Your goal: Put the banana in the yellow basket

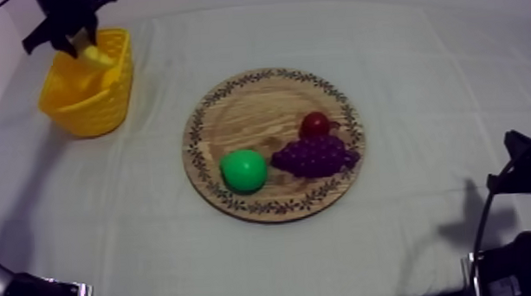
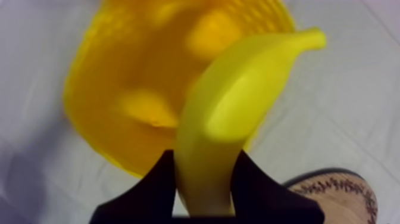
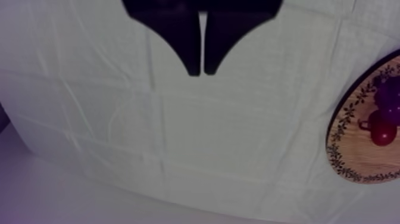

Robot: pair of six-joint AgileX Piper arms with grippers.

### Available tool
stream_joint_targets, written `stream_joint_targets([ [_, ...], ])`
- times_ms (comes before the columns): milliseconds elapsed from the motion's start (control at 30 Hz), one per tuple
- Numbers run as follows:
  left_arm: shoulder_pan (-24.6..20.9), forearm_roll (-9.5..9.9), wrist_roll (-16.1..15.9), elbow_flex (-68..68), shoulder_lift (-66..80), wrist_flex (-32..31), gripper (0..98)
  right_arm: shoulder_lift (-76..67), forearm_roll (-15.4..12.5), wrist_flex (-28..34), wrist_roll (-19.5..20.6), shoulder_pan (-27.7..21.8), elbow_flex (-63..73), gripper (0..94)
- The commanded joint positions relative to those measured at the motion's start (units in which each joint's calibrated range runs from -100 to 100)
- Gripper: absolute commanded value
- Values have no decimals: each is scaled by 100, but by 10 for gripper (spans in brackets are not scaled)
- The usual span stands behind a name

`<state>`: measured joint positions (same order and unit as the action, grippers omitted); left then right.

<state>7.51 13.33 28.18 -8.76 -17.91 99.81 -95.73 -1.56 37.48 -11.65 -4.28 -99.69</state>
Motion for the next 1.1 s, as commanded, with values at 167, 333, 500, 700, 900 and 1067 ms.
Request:
stream_joint_targets([
  [167,-419,90,45,245,-171,-90,310,-2,-3,2,0,-1,3,3],
  [333,-519,104,81,293,-422,-224,315,-2,-3,2,0,-1,3,3],
  [500,-540,92,99,181,-701,-322,313,-2,-3,2,0,-1,3,3],
  [700,-544,47,123,-122,-1134,-406,317,-2,-3,2,0,-1,3,3],
  [900,-544,-10,117,-504,-1629,-488,316,-2,-3,2,0,-1,3,3],
  [1067,-571,-80,132,-667,-1944,-646,313,-2,-3,2,0,-1,3,3],
])
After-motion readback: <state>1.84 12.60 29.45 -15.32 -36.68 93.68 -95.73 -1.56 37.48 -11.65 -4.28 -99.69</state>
